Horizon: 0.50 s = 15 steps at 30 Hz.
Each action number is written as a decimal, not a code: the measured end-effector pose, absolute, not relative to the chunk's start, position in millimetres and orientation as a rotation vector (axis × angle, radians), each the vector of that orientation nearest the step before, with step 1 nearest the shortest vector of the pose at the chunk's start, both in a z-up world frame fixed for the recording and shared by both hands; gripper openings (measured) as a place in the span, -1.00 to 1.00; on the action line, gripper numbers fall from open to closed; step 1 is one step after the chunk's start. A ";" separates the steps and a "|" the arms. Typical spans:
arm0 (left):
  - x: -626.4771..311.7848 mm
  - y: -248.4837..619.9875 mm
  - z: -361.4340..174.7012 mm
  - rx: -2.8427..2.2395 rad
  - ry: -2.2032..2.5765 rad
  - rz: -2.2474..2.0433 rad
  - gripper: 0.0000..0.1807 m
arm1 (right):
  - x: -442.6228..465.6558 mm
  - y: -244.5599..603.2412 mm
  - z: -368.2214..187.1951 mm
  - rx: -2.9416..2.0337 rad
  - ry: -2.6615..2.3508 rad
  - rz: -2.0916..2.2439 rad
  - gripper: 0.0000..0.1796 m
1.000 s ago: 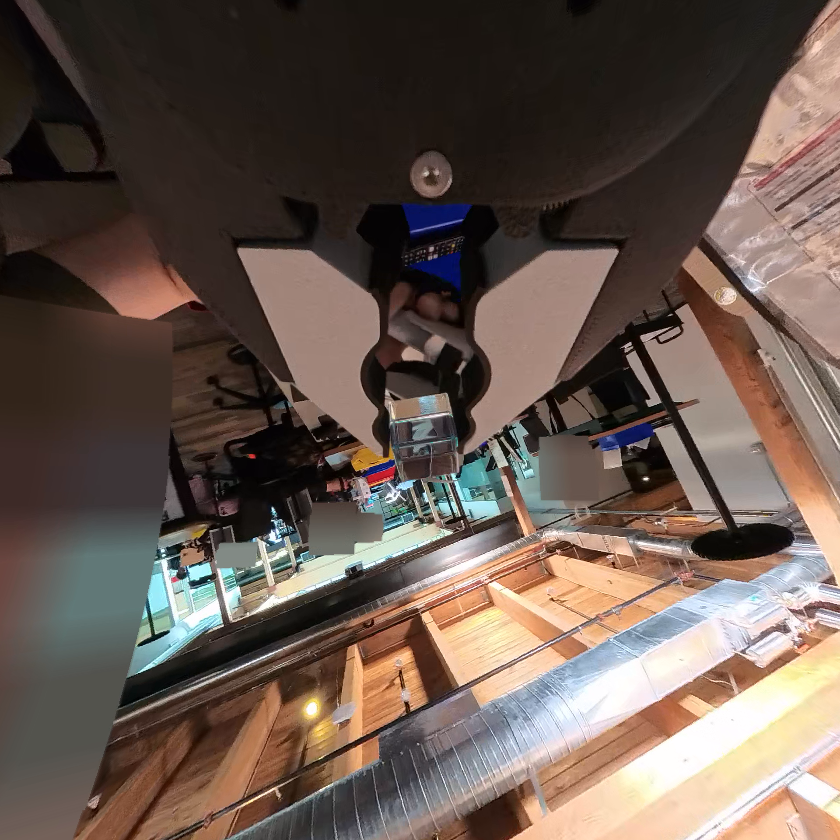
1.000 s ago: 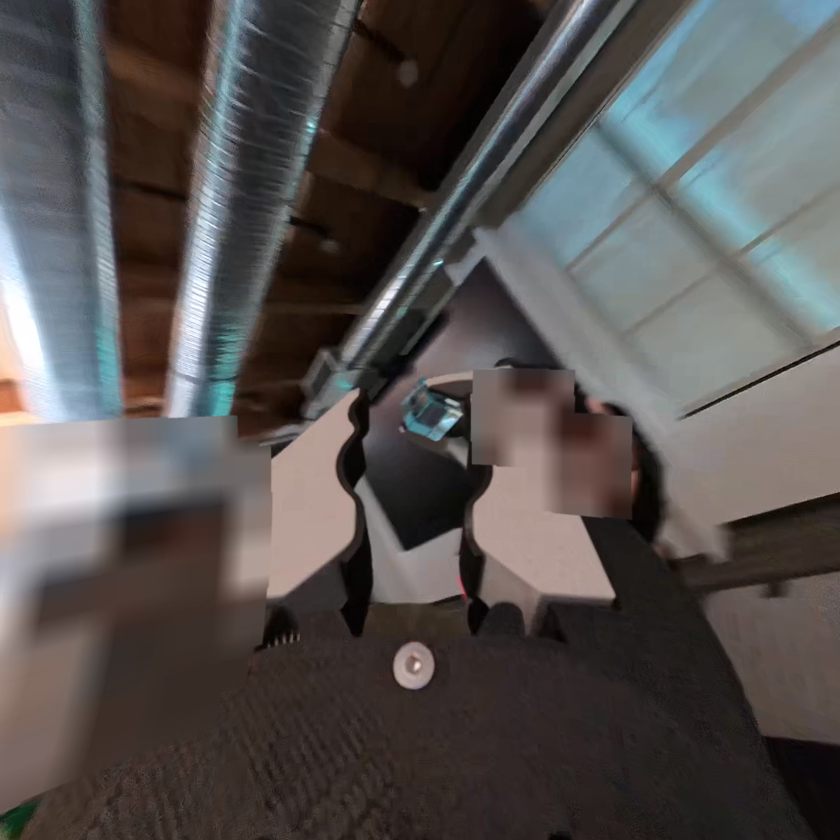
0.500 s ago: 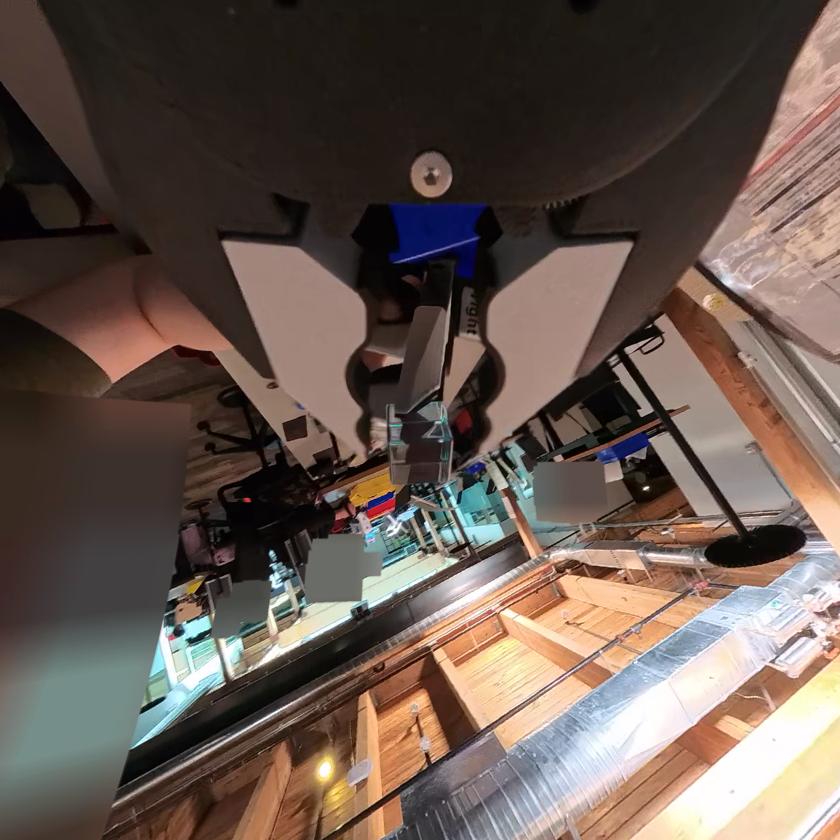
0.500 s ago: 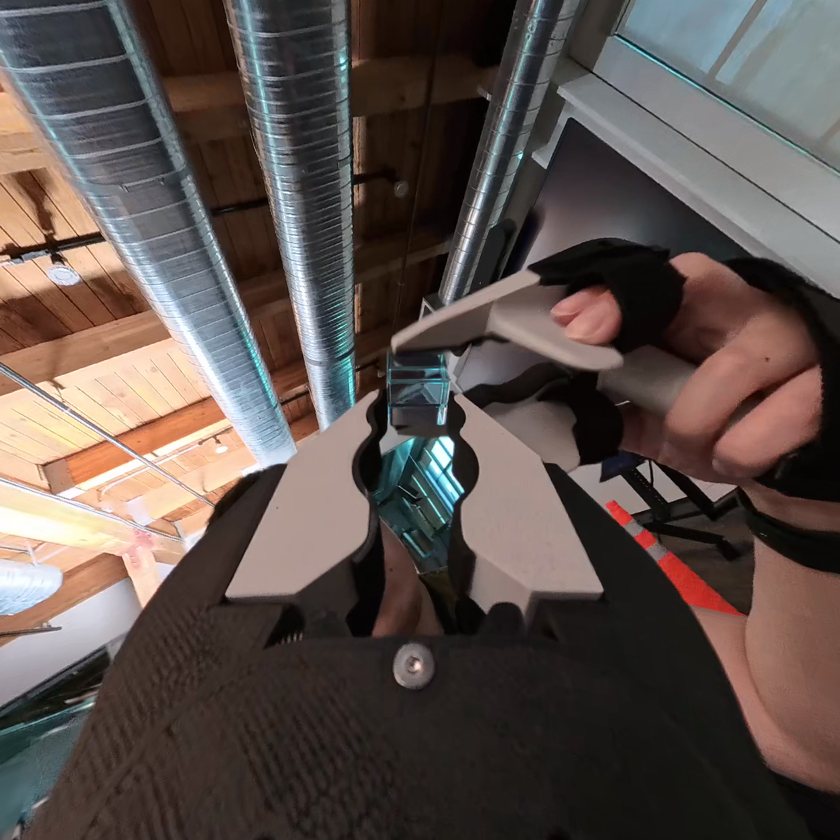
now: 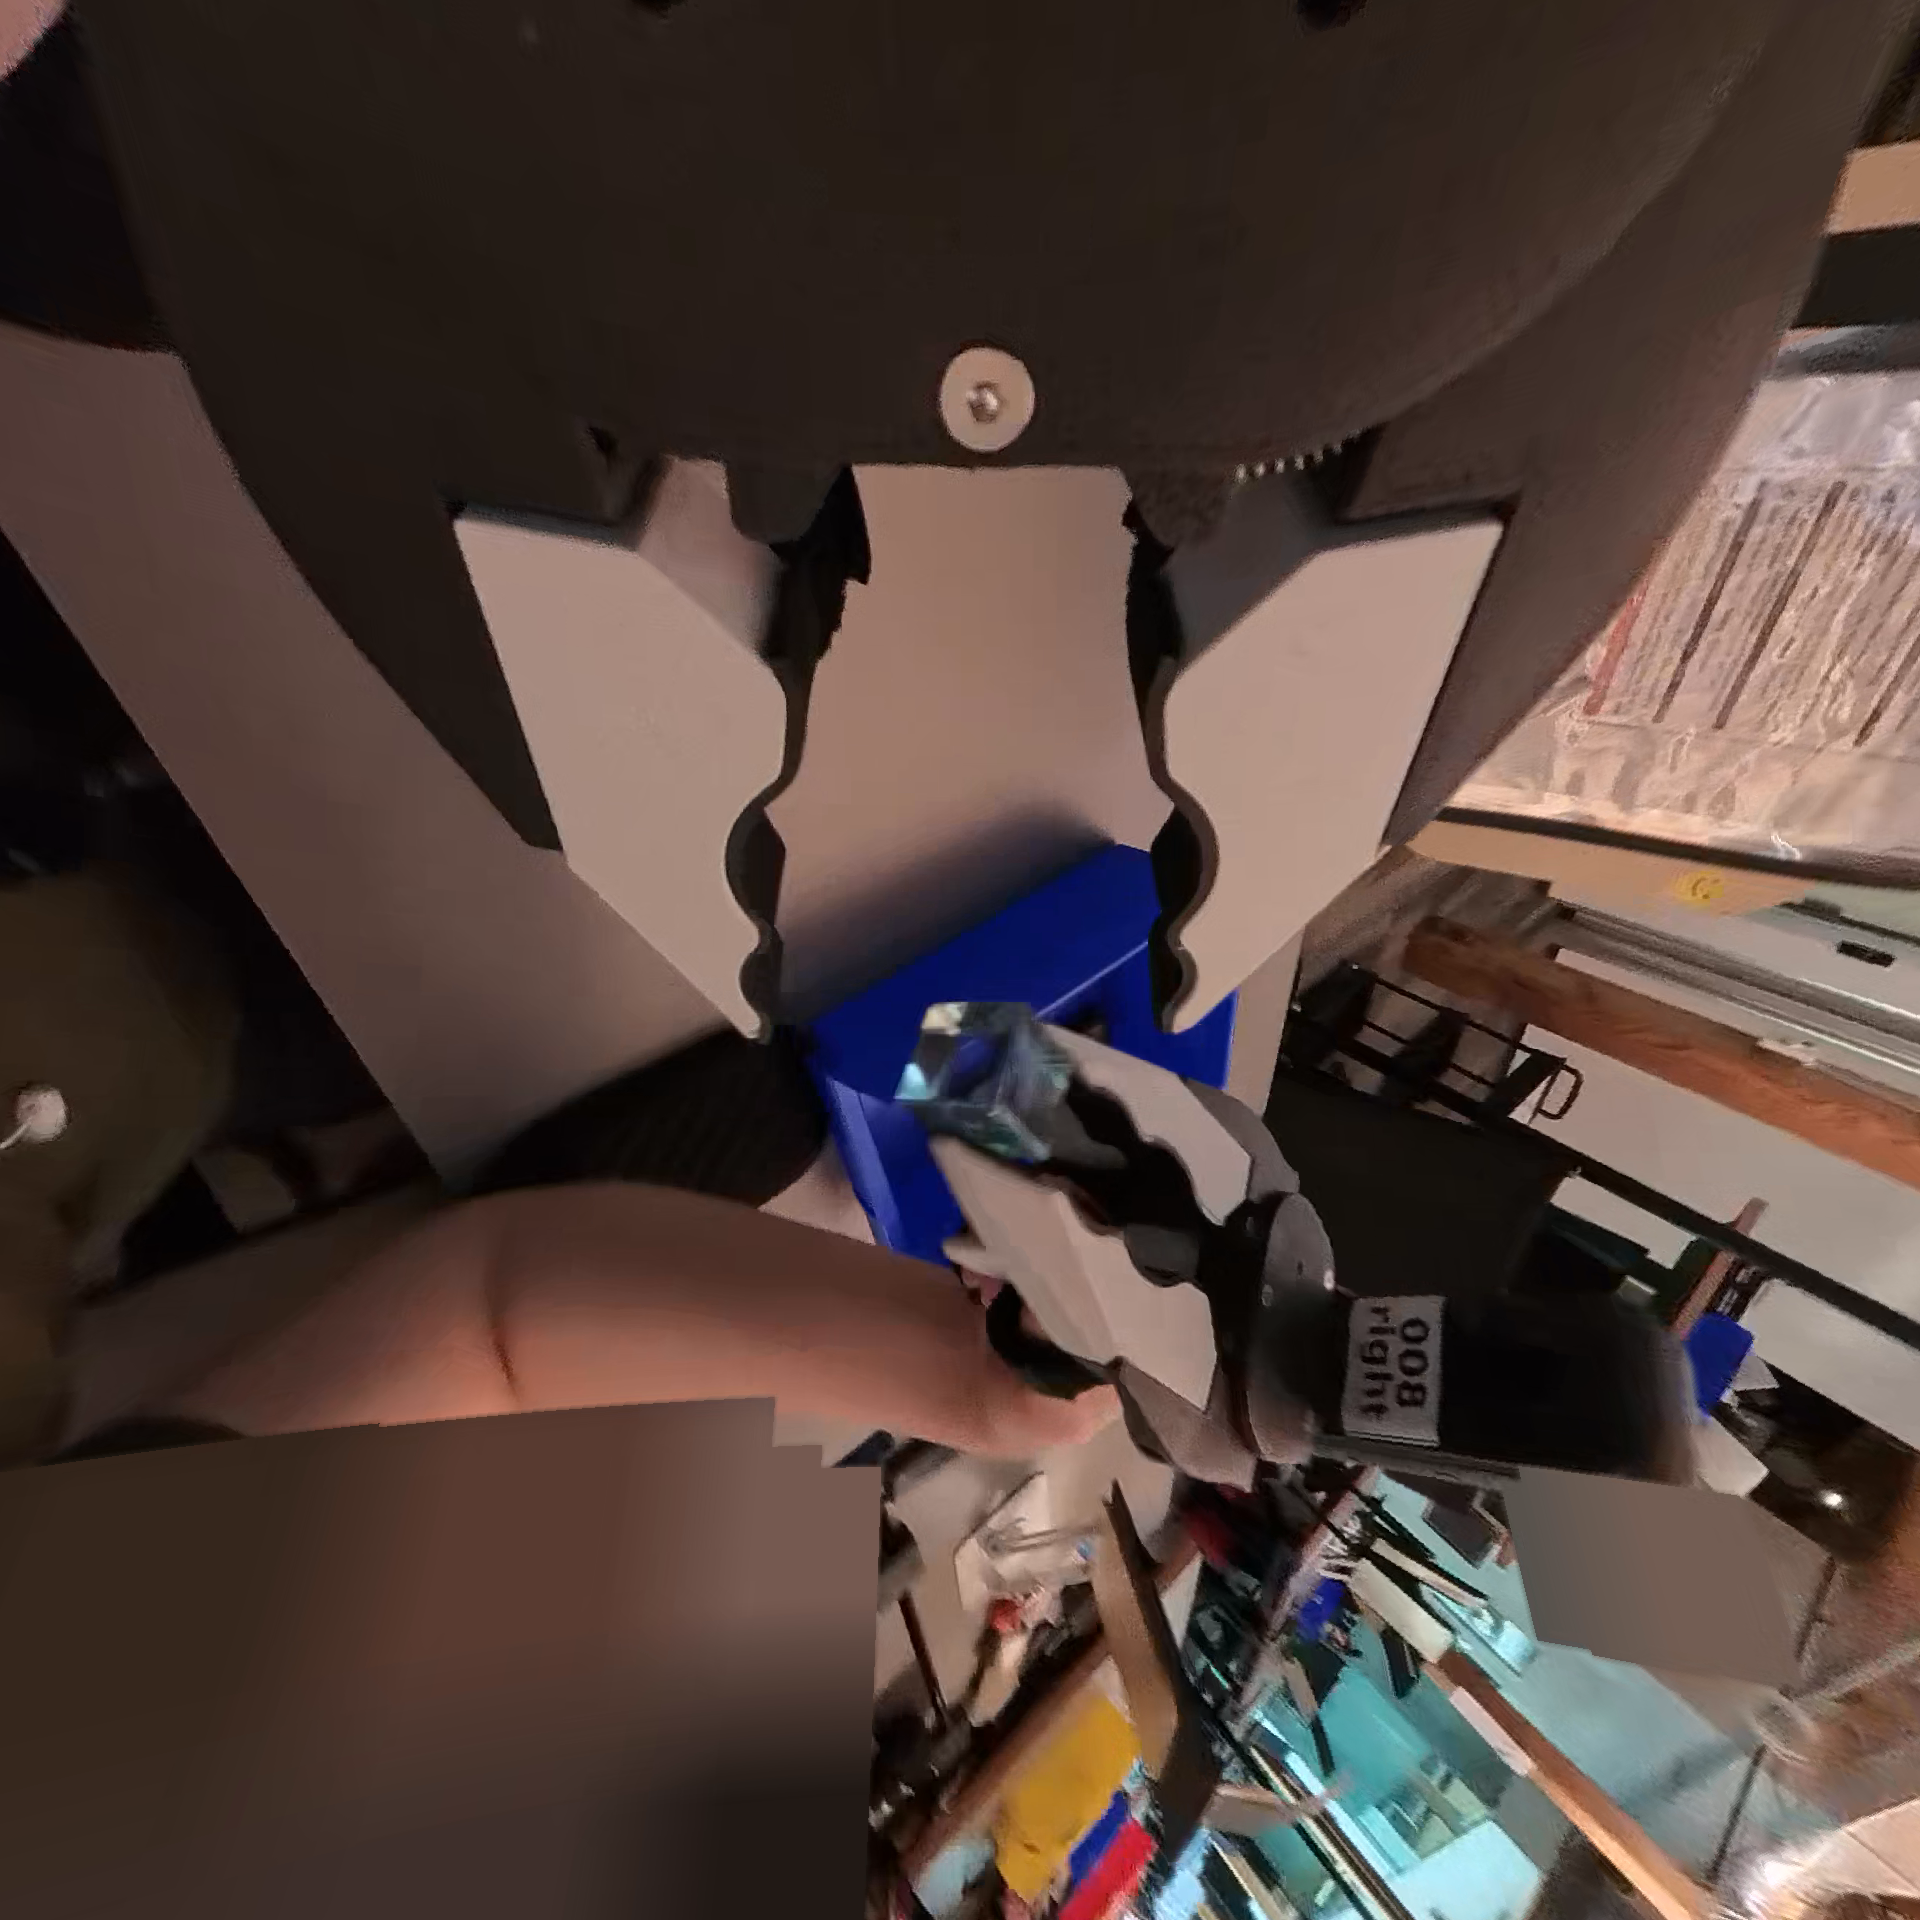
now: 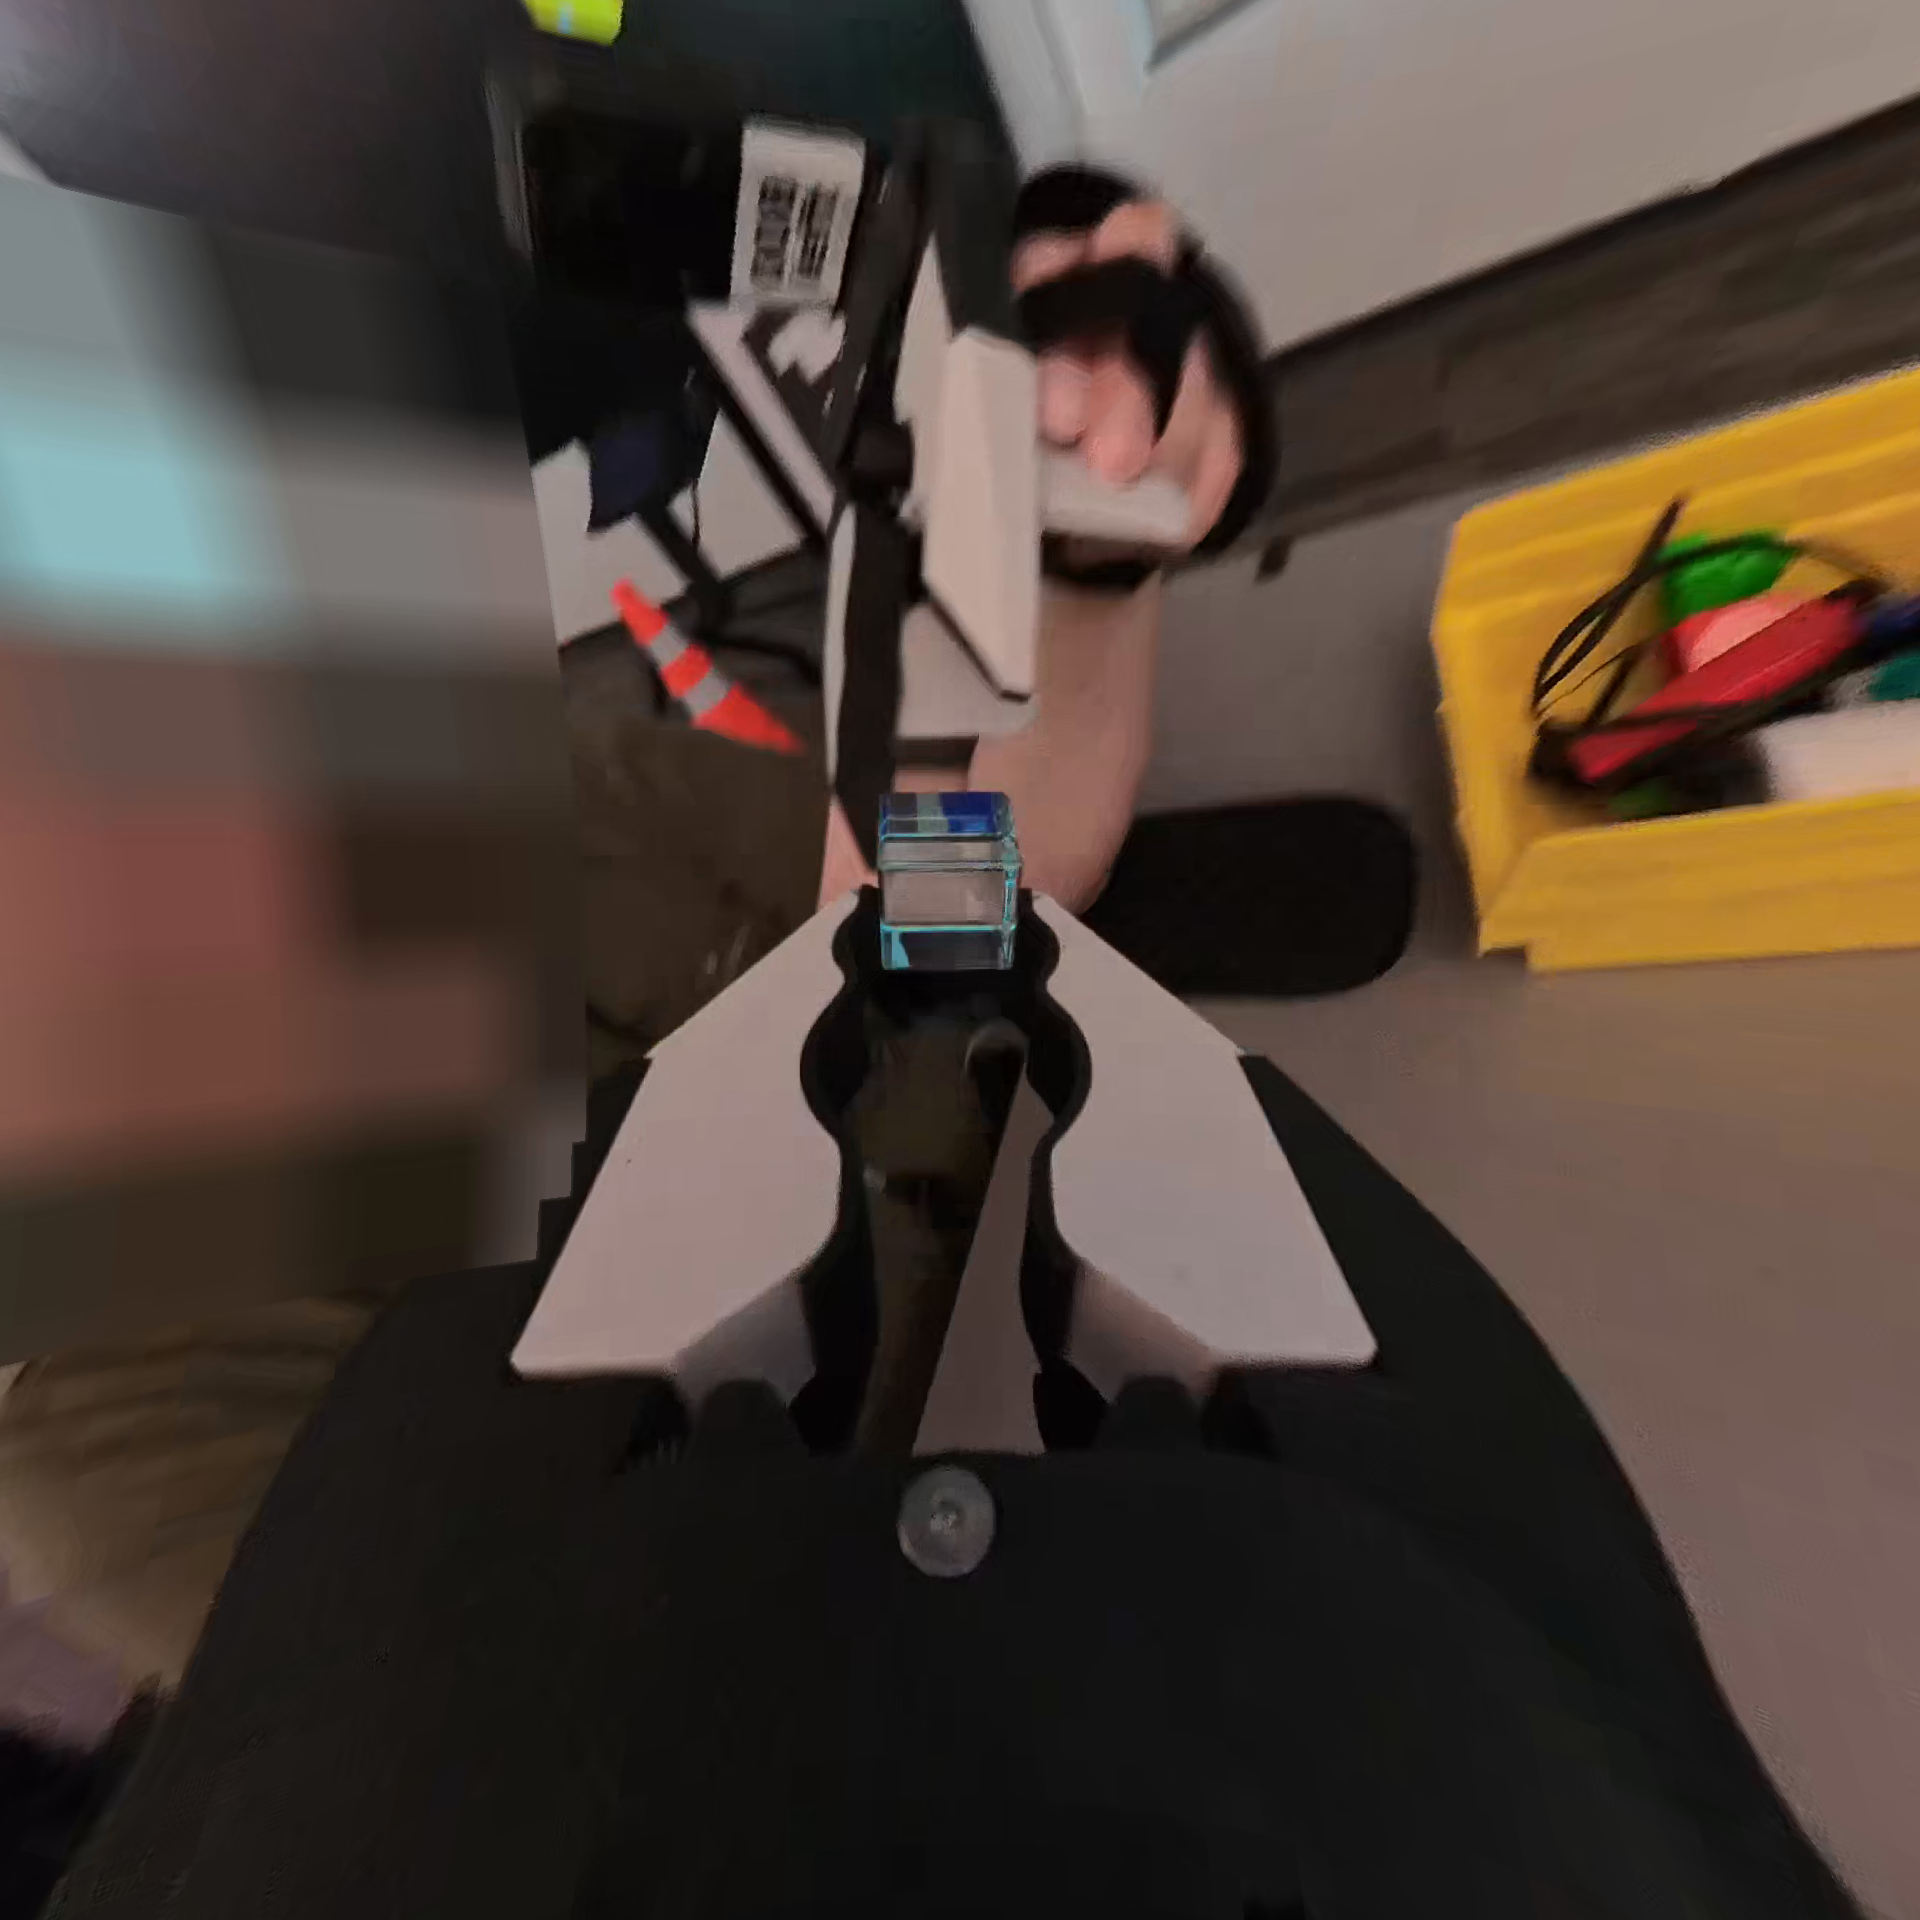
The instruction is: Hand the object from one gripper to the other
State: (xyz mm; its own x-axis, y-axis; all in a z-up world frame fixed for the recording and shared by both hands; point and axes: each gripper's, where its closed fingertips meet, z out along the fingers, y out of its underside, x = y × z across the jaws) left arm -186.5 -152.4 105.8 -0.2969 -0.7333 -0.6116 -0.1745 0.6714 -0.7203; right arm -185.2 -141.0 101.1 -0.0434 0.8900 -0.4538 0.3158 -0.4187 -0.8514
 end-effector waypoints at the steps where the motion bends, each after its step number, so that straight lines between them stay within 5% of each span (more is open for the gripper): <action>1: -182.7 -155.0 100.7 -0.709 1.848 -0.643 -0.23 | -181.3 -149.8 92.0 -1.751 -1.353 1.469 -0.73; 15: -147.3 -195.0 34.6 -0.613 2.198 -0.699 -0.65 | -172.3 -182.4 32.4 -1.848 -1.784 1.531 -0.74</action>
